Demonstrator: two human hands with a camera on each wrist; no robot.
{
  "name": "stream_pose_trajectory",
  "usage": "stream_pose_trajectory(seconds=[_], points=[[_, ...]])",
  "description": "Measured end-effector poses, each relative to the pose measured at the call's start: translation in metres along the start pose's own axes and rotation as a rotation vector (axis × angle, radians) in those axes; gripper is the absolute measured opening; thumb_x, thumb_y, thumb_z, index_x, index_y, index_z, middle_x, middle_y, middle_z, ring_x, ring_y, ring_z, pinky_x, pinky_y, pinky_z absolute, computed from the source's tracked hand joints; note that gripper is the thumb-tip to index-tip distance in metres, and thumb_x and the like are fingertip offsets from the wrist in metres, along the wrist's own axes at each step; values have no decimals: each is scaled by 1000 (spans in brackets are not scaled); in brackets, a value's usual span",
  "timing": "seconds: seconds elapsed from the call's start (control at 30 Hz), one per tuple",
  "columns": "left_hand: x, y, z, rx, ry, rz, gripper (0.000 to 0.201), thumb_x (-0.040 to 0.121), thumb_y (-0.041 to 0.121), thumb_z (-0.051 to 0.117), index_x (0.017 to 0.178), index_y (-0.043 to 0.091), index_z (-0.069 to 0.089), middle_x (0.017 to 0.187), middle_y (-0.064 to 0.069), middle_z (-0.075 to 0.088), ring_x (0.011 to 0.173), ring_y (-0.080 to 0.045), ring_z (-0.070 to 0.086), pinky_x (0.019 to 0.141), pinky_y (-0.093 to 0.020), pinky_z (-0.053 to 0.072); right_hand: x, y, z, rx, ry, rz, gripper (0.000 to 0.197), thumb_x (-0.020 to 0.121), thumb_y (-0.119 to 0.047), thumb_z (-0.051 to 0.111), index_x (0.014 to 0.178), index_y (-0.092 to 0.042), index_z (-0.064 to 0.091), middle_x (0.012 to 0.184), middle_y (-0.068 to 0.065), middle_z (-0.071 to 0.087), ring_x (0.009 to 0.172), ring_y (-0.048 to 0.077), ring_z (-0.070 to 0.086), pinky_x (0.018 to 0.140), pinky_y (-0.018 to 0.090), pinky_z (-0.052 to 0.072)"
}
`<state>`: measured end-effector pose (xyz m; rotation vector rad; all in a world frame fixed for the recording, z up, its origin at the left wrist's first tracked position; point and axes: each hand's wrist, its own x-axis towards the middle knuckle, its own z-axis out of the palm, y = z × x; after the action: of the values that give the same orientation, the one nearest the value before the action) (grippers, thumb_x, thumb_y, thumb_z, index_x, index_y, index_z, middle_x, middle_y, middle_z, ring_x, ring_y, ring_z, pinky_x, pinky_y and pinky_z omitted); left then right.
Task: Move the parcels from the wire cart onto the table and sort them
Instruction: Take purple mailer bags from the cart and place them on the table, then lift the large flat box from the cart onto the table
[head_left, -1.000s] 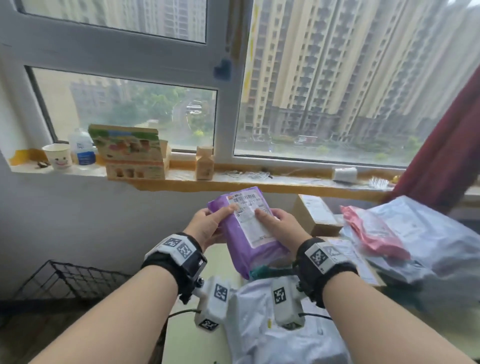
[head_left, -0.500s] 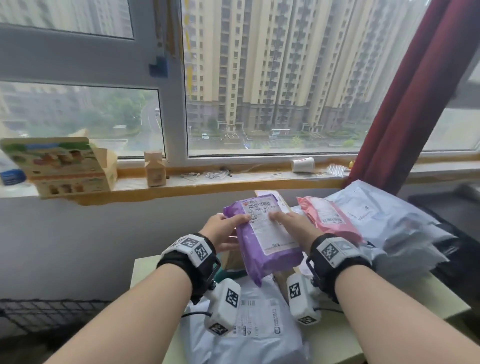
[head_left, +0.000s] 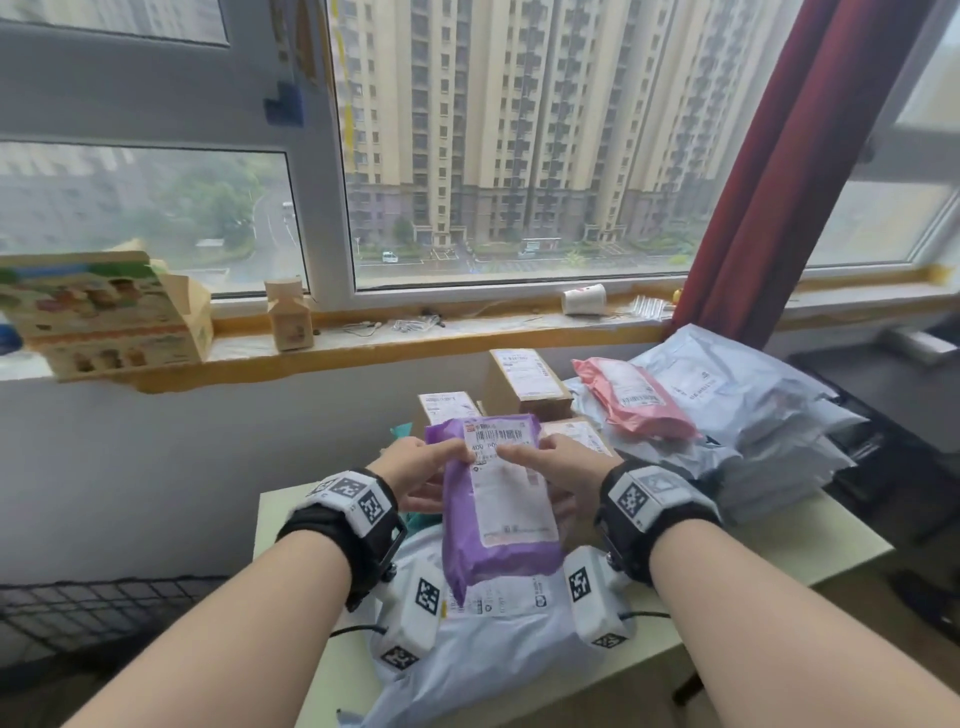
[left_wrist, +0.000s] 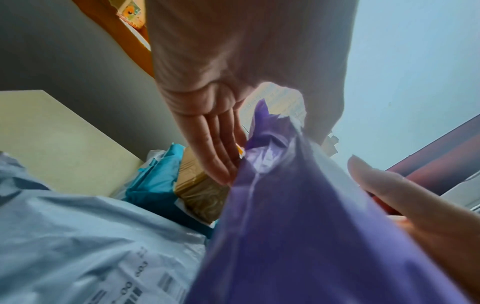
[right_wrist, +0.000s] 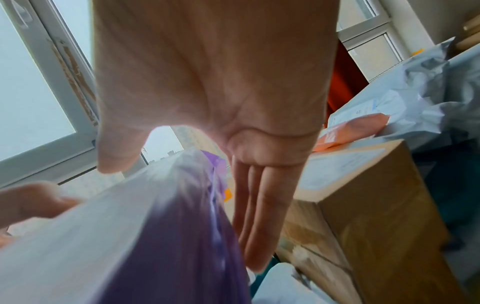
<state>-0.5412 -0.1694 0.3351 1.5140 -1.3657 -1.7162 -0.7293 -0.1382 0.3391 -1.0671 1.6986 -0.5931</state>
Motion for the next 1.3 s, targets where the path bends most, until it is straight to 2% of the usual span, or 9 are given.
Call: stream_pose_trajectory(seconds=[0.1,0.2,0.3,0.43,0.67,0.8,0.93,1.1,1.3], points=[[-7,-8,-4,49,-69,-4,29,83,20,66,110,11,59,85,-6,71,69,-16,68,57,-23,56,-6,3,6,27,22,-60,86,65,-49,83,134,-21,41,123,4,60,96,24,68,66,41,60],[-9,-17,-3,74,-78,-3,27,85,21,64,109,13,59,87,-3,67,73,-14,64,57,-22,51,-15,9,8,66,-16,11,66,73,-25,82,127,-18,45,113,9,64,97,27,67,76,47,59],[-6,-28,-3,128,-39,-10,26,82,24,69,105,14,63,100,-6,67,88,-20,65,76,-32,54,-17,24,16,52,-47,112,53,72,-30,82,112,-15,52,103,14,69,90,28,69,77,45,59],[-5,-51,-5,319,-71,-73,32,82,40,69,107,20,64,116,-4,64,107,-22,62,100,-41,49,-6,47,30,128,26,216,73,59,-37,88,118,-11,53,111,15,65,94,30,68,71,44,61],[6,-84,-18,427,68,-252,57,80,44,69,119,6,57,116,-13,61,107,-27,61,79,-29,51,2,60,45,225,274,221,47,83,-27,71,116,-1,51,101,17,59,82,33,65,72,47,60],[8,-83,-11,244,72,-291,31,85,29,68,98,4,56,75,-9,56,60,-20,60,60,-31,56,-3,59,48,-414,299,275,38,93,-38,49,111,-6,60,111,14,67,101,31,65,86,33,52],[13,-72,-3,158,131,-207,24,82,7,69,74,11,48,84,-11,58,80,-24,63,82,-42,58,11,53,46,-648,331,199,37,90,-30,49,120,-8,51,113,11,65,102,28,65,85,32,52],[21,-59,-2,106,176,-149,62,75,3,74,129,10,43,121,-13,55,101,-27,65,76,-41,60,20,47,45,-679,313,134,28,84,-26,55,110,-15,51,98,8,68,90,27,68,80,37,57],[21,-61,-5,146,168,-136,64,80,11,74,135,9,41,131,-11,51,111,-25,59,79,-36,59,28,33,48,-583,350,43,18,80,-25,56,95,-18,63,83,6,70,77,24,69,76,38,59]])
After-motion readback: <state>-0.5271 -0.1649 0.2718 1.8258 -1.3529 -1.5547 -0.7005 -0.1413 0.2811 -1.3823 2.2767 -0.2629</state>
